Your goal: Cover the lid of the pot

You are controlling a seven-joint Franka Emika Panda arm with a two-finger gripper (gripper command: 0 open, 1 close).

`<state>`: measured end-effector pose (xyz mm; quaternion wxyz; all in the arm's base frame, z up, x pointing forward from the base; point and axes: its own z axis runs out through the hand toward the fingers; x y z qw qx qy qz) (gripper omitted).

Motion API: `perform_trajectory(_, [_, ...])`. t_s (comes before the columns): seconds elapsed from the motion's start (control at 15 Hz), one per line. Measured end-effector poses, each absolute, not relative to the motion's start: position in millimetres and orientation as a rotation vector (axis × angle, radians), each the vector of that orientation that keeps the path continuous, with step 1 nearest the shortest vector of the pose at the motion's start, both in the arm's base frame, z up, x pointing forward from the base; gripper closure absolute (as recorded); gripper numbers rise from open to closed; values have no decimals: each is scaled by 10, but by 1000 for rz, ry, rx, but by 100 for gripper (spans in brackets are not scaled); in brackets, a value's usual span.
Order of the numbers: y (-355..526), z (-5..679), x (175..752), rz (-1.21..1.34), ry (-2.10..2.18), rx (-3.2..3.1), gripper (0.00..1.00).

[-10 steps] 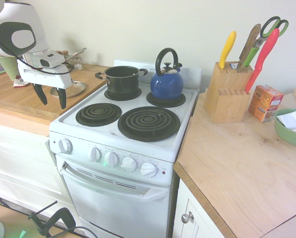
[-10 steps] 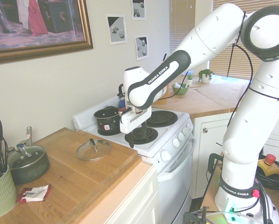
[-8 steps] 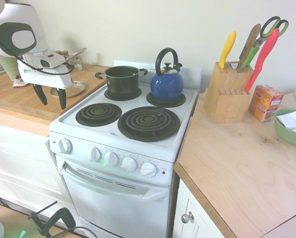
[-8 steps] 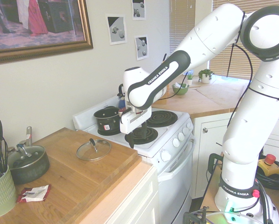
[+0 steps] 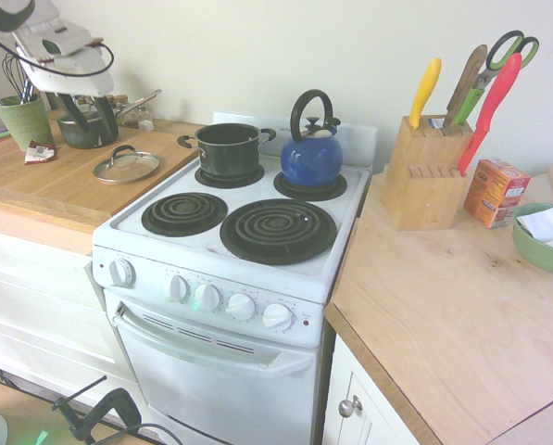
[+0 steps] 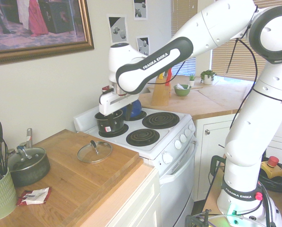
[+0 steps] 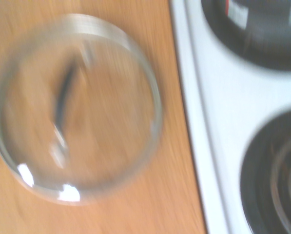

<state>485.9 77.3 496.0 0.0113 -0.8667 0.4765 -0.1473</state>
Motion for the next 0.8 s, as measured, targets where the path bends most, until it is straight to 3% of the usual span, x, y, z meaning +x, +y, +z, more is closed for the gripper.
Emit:
perform_trajectory(0.4, [1179, 4801, 5847, -470, 1699, -2552, 0])
perform_trajectory(0.8, [1202, 4288, 6352, -342, 1933, -2487, 0])
